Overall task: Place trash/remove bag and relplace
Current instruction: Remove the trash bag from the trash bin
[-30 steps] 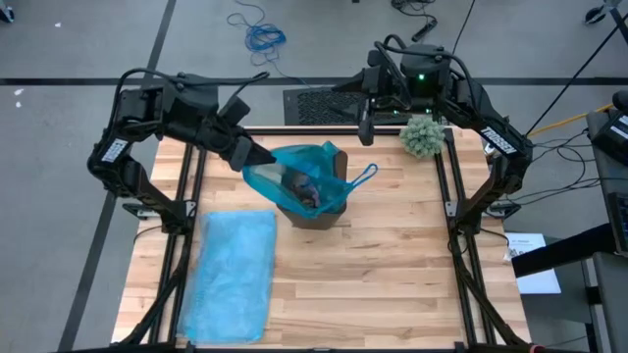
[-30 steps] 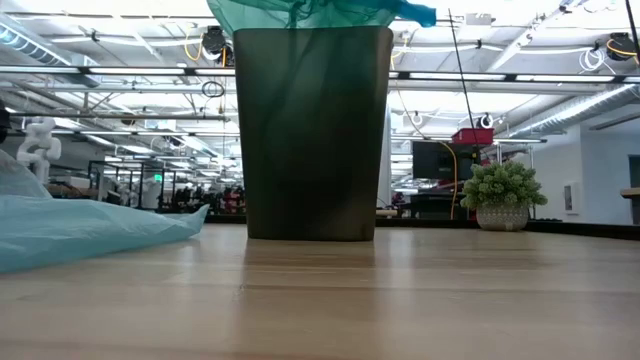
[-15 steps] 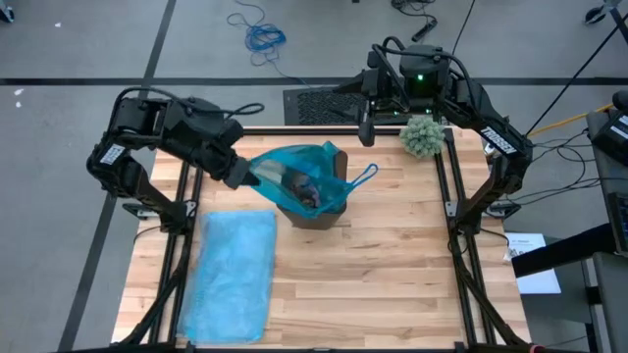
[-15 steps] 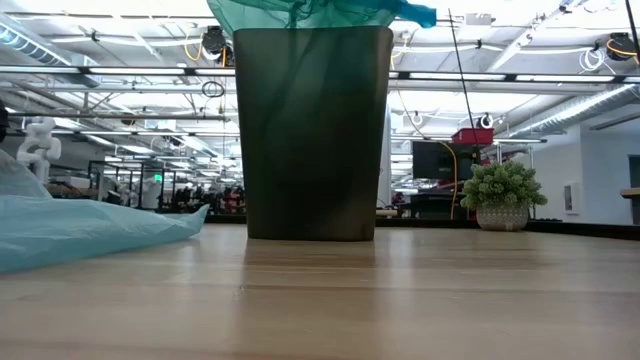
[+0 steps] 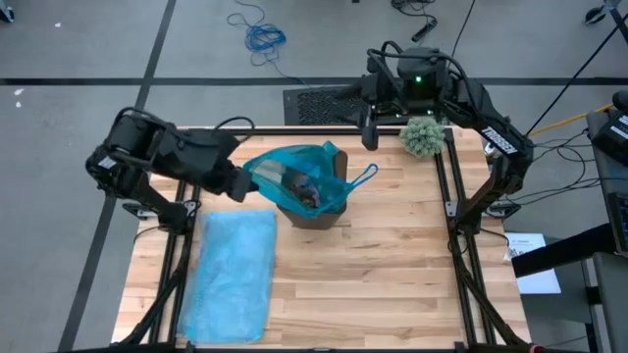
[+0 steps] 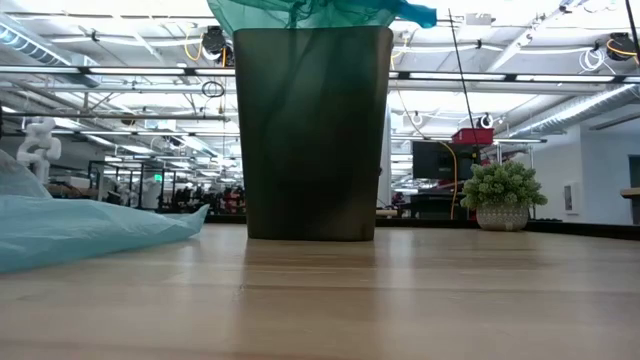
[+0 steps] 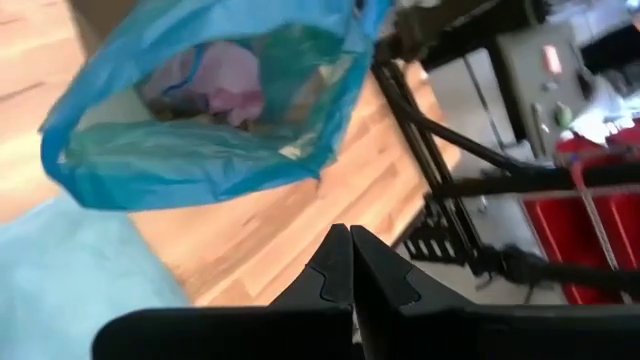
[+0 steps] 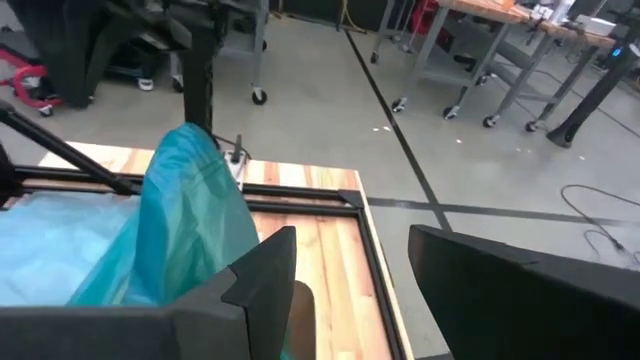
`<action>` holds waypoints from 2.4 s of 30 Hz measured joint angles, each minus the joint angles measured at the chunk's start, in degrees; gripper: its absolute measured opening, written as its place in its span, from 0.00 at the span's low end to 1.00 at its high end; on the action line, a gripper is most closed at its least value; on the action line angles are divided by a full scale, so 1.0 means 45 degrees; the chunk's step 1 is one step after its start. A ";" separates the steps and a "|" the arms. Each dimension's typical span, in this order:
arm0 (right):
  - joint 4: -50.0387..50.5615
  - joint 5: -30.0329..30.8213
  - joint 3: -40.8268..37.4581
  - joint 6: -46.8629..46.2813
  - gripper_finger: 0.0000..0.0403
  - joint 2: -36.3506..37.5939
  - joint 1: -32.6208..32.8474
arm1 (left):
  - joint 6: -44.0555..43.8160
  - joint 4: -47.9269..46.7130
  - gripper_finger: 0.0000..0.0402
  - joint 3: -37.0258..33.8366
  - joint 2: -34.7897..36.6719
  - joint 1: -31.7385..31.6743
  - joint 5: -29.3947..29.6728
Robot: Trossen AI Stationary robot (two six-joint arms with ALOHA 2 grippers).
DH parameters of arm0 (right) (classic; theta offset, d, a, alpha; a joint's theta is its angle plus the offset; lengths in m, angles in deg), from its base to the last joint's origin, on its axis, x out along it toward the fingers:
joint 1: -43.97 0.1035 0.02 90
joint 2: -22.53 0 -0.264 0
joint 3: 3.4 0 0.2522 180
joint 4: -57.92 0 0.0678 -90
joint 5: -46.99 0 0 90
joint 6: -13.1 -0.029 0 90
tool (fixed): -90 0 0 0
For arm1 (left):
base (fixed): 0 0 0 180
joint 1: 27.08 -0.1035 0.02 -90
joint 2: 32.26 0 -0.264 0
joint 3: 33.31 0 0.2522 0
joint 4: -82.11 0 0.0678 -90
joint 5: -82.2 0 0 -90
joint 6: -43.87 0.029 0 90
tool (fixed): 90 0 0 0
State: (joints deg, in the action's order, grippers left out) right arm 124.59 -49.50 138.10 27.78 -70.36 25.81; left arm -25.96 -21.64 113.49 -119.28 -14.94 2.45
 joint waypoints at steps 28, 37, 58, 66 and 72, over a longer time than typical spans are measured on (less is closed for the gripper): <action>0.1579 -0.1980 0.0005 0.1250 0.47 0.0259 -0.1880 | 0.6596 0.3962 0.00 -0.2867 0.0002 0.1159 0.2031; 0.1631 -0.1976 0.0000 0.0015 0.46 0.0259 -0.1179 | 0.7342 0.3789 0.00 -0.2349 0.0531 -0.0447 0.1387; 0.0557 -0.0211 -0.0010 -0.0211 0.46 -0.1003 0.1940 | 0.5291 0.0087 0.00 -0.0014 0.1267 -0.2779 -0.2039; 0.0227 -0.0208 -0.0010 -0.0655 0.46 -0.1146 0.2064 | 0.1713 -0.0007 0.00 -0.1310 0.1185 -0.1333 -0.1296; 0.0873 0.0175 -0.0010 0.0244 0.46 -0.0953 0.1749 | -0.0733 -0.0010 0.00 -0.3004 0.1166 0.0442 -0.0326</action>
State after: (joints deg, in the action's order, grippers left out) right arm 128.52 -48.71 138.06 28.87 -74.65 33.68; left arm -29.26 -21.69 99.97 -114.04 -12.95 0.98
